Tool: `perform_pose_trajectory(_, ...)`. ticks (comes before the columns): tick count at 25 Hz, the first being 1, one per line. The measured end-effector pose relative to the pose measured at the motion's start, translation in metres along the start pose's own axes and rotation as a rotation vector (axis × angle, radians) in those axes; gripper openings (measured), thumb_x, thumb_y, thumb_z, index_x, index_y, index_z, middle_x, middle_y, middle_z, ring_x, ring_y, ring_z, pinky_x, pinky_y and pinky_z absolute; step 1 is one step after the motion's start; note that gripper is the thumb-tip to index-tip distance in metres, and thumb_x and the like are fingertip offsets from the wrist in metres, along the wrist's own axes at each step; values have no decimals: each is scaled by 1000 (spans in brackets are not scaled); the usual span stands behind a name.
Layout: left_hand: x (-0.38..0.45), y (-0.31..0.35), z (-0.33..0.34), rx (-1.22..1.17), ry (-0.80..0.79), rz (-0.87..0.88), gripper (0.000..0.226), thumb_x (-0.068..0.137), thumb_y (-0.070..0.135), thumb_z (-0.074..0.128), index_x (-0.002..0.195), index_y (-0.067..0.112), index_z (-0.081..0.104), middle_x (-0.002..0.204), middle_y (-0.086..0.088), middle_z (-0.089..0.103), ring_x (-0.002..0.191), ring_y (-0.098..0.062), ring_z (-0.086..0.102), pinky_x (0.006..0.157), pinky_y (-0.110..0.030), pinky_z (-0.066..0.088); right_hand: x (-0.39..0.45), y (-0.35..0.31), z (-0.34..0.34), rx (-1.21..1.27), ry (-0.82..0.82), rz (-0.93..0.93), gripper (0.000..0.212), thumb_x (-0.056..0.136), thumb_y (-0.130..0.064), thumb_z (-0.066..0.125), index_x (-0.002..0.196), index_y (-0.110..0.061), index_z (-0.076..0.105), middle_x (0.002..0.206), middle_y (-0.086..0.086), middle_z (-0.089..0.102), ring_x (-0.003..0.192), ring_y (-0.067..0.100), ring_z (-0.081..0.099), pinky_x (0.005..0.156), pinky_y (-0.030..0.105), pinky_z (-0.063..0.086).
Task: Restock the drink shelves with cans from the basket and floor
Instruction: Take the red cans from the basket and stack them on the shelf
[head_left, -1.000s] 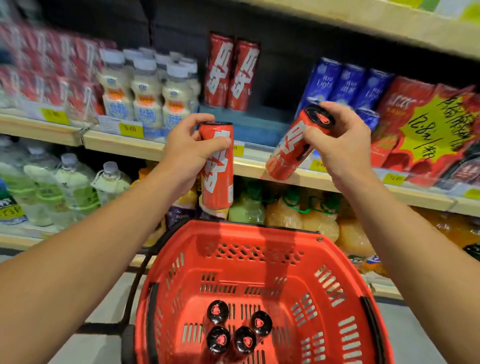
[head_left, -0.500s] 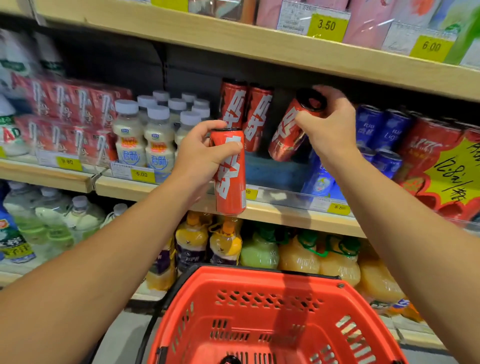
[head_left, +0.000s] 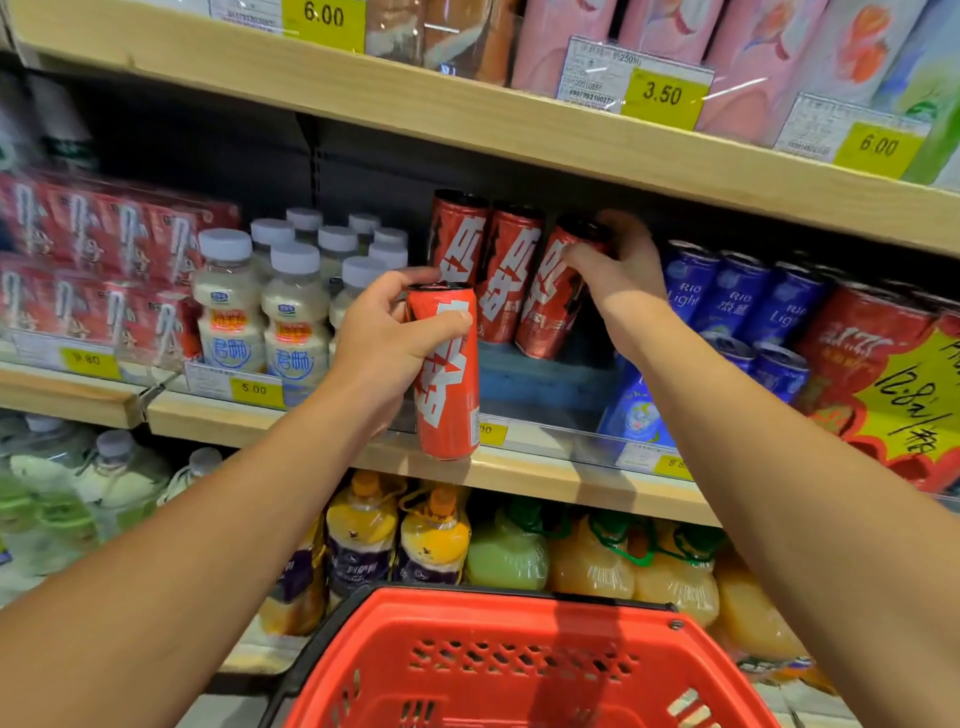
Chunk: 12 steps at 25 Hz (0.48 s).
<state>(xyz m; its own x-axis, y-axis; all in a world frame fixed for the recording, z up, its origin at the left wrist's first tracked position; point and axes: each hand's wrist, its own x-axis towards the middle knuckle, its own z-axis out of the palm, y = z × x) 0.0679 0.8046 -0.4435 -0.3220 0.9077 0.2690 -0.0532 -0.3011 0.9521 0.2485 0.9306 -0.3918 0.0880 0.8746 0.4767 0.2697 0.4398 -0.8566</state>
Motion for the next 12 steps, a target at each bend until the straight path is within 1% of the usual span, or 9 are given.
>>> perform_pose_trajectory(2, 1, -3, 2, -1, -14, -6, 44, 81, 12, 74, 118, 28, 57, 95, 7, 72, 83, -4, 71, 63, -26, 58, -1, 5, 2, -41, -29, -10, 60, 75, -22, 73, 131, -24, 51, 121, -2, 61, 109, 15, 61, 92, 32, 52)
perform_pose_trajectory(4, 0, -6, 4, -7, -24, -11, 44, 81, 12, 74, 118, 28, 57, 96, 6, 72, 83, -6, 72, 64, -26, 58, -6, 12, 5, -101, -66, -26, 71, 75, -25, 75, 138, -29, 42, 128, -2, 58, 114, 14, 58, 94, 32, 50)
perform_pose_trajectory(7, 1, -9, 4, -7, -34, -19, 47, 81, 13, 74, 122, 26, 56, 101, 4, 72, 87, -10, 72, 68, -30, 59, -11, 20, 12, -168, -43, -57, 97, 69, -31, 81, 147, -29, 24, 143, 3, 46, 128, 19, 48, 105, 37, 43)
perform_pose_trajectory(8, 1, -9, 5, 4, -33, -21, 49, 81, 14, 74, 124, 26, 55, 103, 4, 71, 88, -11, 72, 69, -31, 59, -12, 21, 14, -201, -14, -66, 102, 68, -32, 83, 149, -26, 20, 147, 5, 41, 132, 20, 43, 107, 35, 39)
perform_pose_trajectory(10, 1, -10, 4, 20, -29, -21, 51, 81, 16, 75, 126, 27, 55, 105, 5, 70, 91, -11, 71, 71, -33, 59, -13, 17, 18, -285, 60, -64, 101, 68, -35, 84, 147, -21, 23, 147, 7, 38, 133, 22, 42, 104, 32, 38)
perform_pose_trajectory(12, 1, -10, 4, 15, -25, -20, 50, 81, 16, 75, 125, 28, 55, 105, 6, 69, 90, -10, 71, 71, -31, 59, -11, 13, 20, -318, 98, -24, 91, 68, -37, 84, 139, -17, 30, 140, 8, 45, 127, 25, 48, 98, 34, 43)
